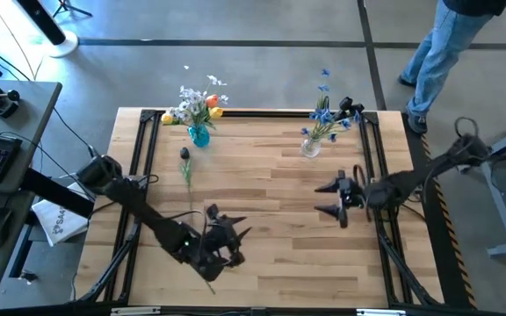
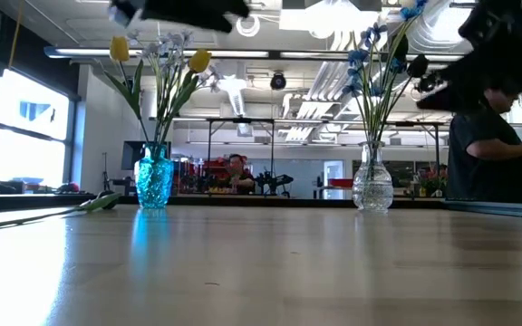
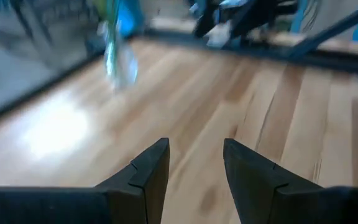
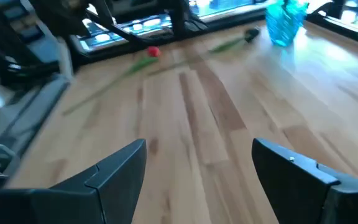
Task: Sort flowers into vase by color
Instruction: Put the black flower into the transparent vase
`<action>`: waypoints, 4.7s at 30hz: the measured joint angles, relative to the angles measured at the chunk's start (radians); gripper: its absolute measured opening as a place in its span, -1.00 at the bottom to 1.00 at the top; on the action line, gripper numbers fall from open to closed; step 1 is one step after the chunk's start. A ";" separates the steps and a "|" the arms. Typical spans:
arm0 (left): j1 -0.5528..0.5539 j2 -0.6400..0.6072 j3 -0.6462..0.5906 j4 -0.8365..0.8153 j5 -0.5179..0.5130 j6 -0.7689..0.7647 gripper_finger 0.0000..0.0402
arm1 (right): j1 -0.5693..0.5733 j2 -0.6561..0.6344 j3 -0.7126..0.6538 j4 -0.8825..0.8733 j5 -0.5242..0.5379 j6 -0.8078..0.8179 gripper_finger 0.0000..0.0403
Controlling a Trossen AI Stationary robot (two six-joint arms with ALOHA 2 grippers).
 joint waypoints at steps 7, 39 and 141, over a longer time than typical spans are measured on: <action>-0.004 -0.023 0.000 -0.572 0.257 -0.751 -0.30 | 0.171 0.214 -0.117 0.252 0.242 0.162 0.43; 0.342 -0.119 -0.531 -0.749 0.428 -1.311 -0.07 | 0.232 0.656 -0.112 0.656 0.383 0.213 0.43; 0.173 0.135 -0.320 1.591 0.586 0.924 -1.00 | 0.035 1.045 0.561 0.652 -0.041 -0.372 -0.43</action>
